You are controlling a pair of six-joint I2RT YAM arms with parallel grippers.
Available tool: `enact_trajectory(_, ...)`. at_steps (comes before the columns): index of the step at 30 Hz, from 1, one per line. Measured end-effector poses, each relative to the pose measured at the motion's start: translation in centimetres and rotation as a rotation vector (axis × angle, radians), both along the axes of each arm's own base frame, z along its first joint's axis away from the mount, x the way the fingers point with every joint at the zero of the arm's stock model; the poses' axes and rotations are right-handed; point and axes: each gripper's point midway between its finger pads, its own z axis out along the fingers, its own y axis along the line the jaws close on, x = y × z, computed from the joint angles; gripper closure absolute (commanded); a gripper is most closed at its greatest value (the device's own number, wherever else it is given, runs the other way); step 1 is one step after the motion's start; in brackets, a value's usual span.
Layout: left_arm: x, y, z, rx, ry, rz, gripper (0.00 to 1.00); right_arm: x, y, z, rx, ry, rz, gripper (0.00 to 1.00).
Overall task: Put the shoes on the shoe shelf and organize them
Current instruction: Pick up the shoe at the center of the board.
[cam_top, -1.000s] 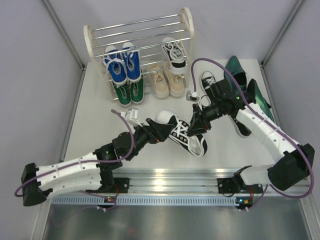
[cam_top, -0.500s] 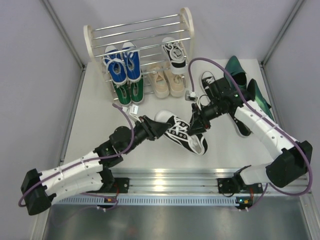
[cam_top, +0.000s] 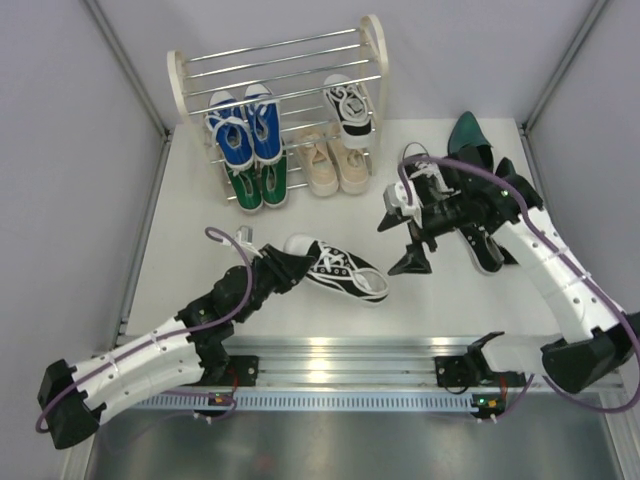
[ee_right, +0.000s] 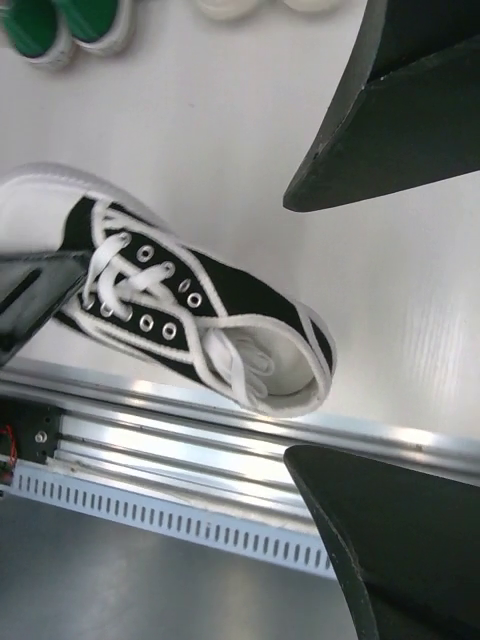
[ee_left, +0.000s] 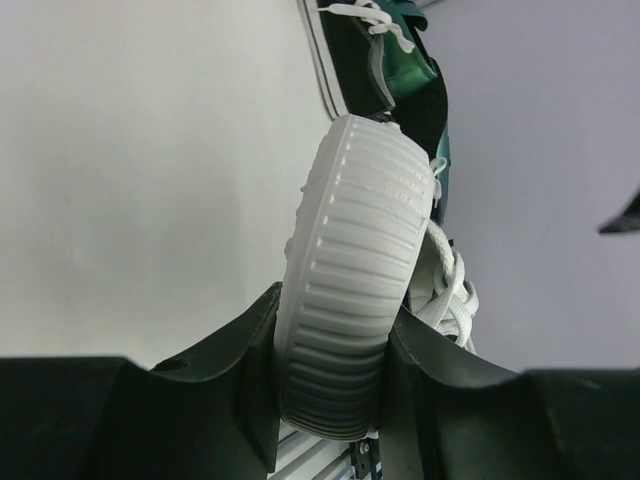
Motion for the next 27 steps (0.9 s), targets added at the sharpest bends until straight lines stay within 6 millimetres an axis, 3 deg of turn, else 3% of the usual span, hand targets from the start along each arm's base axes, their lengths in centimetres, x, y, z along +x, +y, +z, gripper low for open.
enact_trajectory(4,-0.2,0.6,-2.0,-0.023,0.063,0.034,1.0,-3.9,-1.1,-0.5,0.048,-0.133,0.153,0.01)
enact_trajectory(8,-0.4,0.8,-2.8,-0.052,0.113,0.05,1.0,-6.0,-1.4,-2.5,0.033,-0.173,0.288,0.14)
enact_trajectory(15,-0.6,0.5,-2.7,-0.105,0.155,0.051,1.0,-7.0,-1.7,-6.2,-0.051,-0.159,0.363,0.26)
enact_trajectory(27,-1.0,-0.6,-4.8,-0.076,0.233,0.01,1.0,-6.8,-1.0,-7.6,-0.105,-0.196,0.427,0.38)
